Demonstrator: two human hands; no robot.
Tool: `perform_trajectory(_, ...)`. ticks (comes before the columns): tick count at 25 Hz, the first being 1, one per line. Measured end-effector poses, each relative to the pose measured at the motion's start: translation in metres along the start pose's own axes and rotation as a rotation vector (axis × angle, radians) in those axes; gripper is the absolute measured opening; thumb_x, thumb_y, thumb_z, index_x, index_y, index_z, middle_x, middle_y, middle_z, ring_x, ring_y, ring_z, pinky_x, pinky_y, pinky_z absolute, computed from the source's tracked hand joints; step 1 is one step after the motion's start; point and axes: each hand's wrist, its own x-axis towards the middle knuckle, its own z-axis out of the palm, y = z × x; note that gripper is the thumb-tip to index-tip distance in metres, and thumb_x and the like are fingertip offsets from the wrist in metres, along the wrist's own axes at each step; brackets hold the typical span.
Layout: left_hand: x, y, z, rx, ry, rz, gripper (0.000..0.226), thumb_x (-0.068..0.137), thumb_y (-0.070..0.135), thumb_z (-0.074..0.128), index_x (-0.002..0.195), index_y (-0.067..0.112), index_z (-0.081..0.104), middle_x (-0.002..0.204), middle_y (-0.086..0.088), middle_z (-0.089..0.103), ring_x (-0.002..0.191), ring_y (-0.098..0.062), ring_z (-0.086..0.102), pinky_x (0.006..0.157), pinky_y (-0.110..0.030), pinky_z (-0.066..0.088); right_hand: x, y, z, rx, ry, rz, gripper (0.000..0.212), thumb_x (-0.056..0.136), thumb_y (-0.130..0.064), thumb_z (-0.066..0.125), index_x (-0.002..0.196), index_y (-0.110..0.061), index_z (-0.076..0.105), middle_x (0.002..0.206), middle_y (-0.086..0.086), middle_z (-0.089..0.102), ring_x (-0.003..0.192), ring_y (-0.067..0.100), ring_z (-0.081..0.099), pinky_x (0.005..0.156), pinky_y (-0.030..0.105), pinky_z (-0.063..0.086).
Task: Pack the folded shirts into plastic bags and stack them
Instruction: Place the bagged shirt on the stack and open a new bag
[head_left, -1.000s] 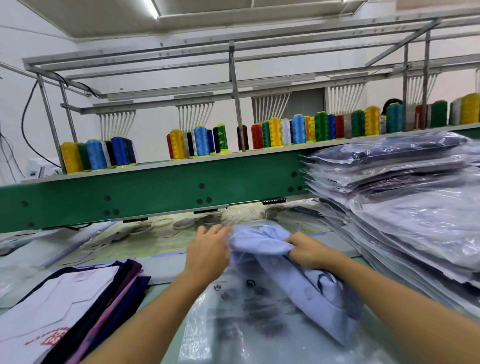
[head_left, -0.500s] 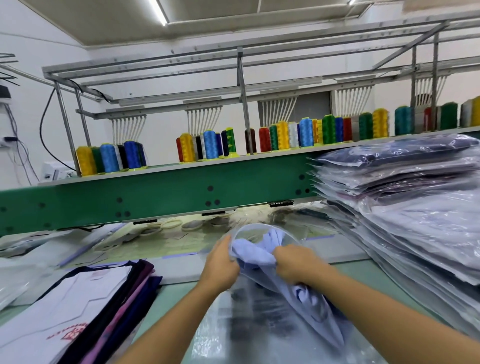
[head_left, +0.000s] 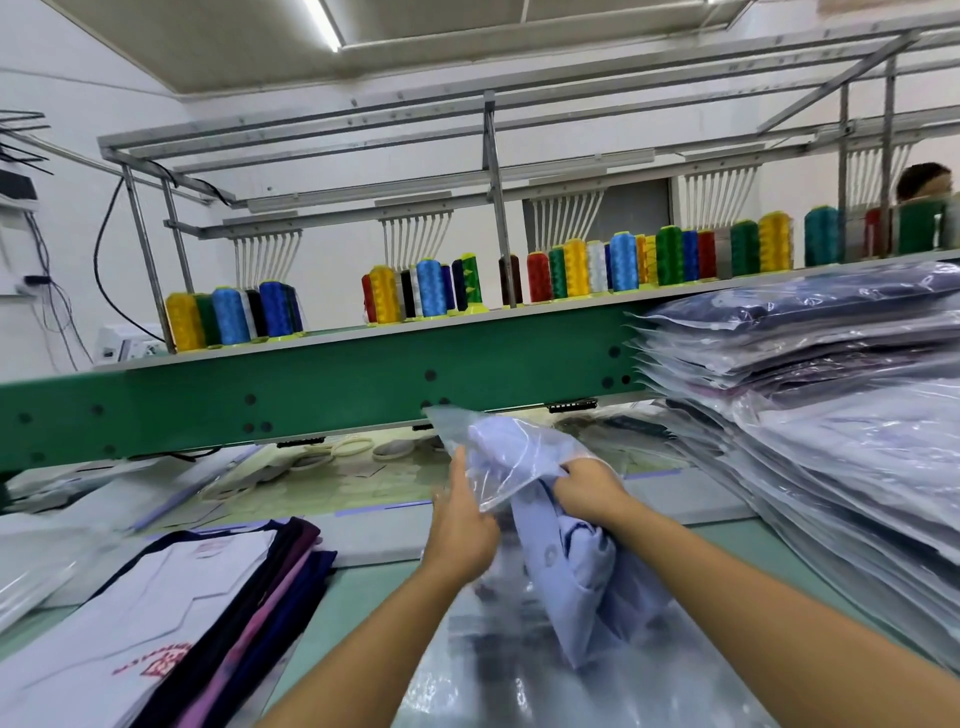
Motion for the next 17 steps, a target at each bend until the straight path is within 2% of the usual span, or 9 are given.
perform_trajectory(2, -0.006, -0.006, -0.004, -0.134, -0.212, -0.077, 0.108, 0.082, -0.009, 0.057, 0.157, 0.048, 0.004, 0.136, -0.012, 0.056, 0.101, -0.033, 0.066, 0.081, -0.058, 0.055, 0.003, -0.002, 0.005, 0.017, 0.006, 0.041, 0.024, 0.095, -0.018, 0.049, 0.110, -0.012, 0.067, 0.111, 0.016, 0.067, 0.103, 0.032, 0.062, 0.080, 0.031, 0.047)
perform_trajectory(3, -0.012, -0.008, -0.003, -0.175, -0.298, -0.086, 0.112, 0.081, -0.010, 0.062, 0.157, 0.049, 0.006, 0.136, -0.011, 0.056, 0.097, -0.029, 0.068, 0.078, -0.057, 0.057, 0.004, -0.004, 0.010, 0.006, -0.014, 0.070, 0.027, 0.096, -0.022, 0.049, 0.118, -0.014, 0.063, 0.116, 0.015, 0.065, 0.108, 0.033, 0.061, 0.088, 0.034, 0.048)
perform_trajectory(5, -0.022, -0.009, 0.000, -0.272, -0.424, -0.119, 0.114, 0.081, -0.014, 0.066, 0.157, 0.049, 0.009, 0.147, -0.009, 0.047, 0.107, -0.023, 0.067, 0.080, -0.054, 0.061, 0.007, -0.010, 0.020, -0.058, -0.059, 0.095, 0.027, 0.098, -0.024, 0.047, 0.120, -0.012, 0.058, 0.122, 0.014, 0.061, 0.115, 0.033, 0.059, 0.096, 0.040, 0.048)
perform_trajectory(8, -0.028, -0.013, -0.002, -0.367, -0.529, -0.209, 0.110, 0.085, -0.019, 0.058, 0.155, 0.052, 0.013, 0.134, -0.018, 0.051, 0.106, -0.031, 0.070, 0.083, -0.048, 0.062, 0.015, -0.015, 0.030, -0.196, -0.051, 0.049, 0.011, 0.099, -0.023, 0.049, 0.097, -0.016, 0.056, 0.095, 0.005, 0.061, 0.103, 0.027, 0.064, 0.086, 0.035, 0.053)
perform_trajectory(10, -0.028, -0.017, -0.009, -0.379, -0.533, -0.274, 0.107, 0.087, -0.020, 0.053, 0.155, 0.053, 0.013, 0.127, -0.024, 0.051, 0.097, -0.035, 0.073, 0.087, -0.048, 0.061, 0.022, -0.016, 0.033, -0.244, -0.082, 0.036, 0.014, 0.099, -0.022, 0.051, 0.108, -0.015, 0.060, 0.088, 0.001, 0.056, 0.099, 0.022, 0.064, 0.085, 0.031, 0.051)
perform_trajectory(12, -0.027, -0.022, -0.016, -0.381, -0.542, -0.309, 0.103, 0.089, -0.021, 0.048, 0.156, 0.050, 0.013, 0.129, -0.024, 0.052, 0.095, -0.041, 0.074, 0.090, -0.049, 0.059, 0.033, -0.016, 0.034, -0.131, -0.119, 0.047, 0.029, 0.098, -0.020, 0.053, 0.127, -0.016, 0.058, 0.098, 0.006, 0.063, 0.099, 0.024, 0.064, 0.088, 0.034, 0.050)
perform_trajectory(14, -0.028, -0.026, -0.020, -0.407, -0.543, -0.337, 0.103, 0.088, -0.022, 0.048, 0.157, 0.046, 0.014, 0.124, -0.022, 0.057, 0.096, -0.044, 0.073, 0.089, -0.050, 0.059, 0.042, -0.016, 0.035, 0.110, -0.170, 0.117, 0.043, 0.099, -0.031, 0.056, 0.133, -0.005, 0.057, 0.125, 0.017, 0.063, 0.117, 0.032, 0.060, 0.098, 0.038, 0.046)
perform_trajectory(16, -0.027, -0.030, -0.021, -0.428, -0.524, -0.333, 0.103, 0.082, -0.019, 0.055, 0.151, 0.048, 0.019, 0.116, -0.019, 0.063, 0.089, -0.037, 0.073, 0.085, -0.048, 0.061, 0.046, -0.013, 0.035, 0.238, -0.152, 0.127, 0.061, 0.098, -0.047, 0.055, 0.139, -0.002, 0.053, 0.138, 0.018, 0.056, 0.126, 0.031, 0.055, 0.105, 0.037, 0.043)
perform_trajectory(17, -0.028, -0.032, -0.022, -0.422, -0.519, -0.310, 0.101, 0.077, -0.014, 0.060, 0.144, 0.052, 0.022, 0.110, -0.016, 0.066, 0.084, -0.030, 0.072, 0.082, -0.044, 0.062, 0.047, -0.006, 0.038, 0.206, -0.109, 0.108, 0.061, 0.098, -0.052, 0.052, 0.138, -0.007, 0.055, 0.139, 0.015, 0.056, 0.125, 0.028, 0.055, 0.105, 0.036, 0.043)
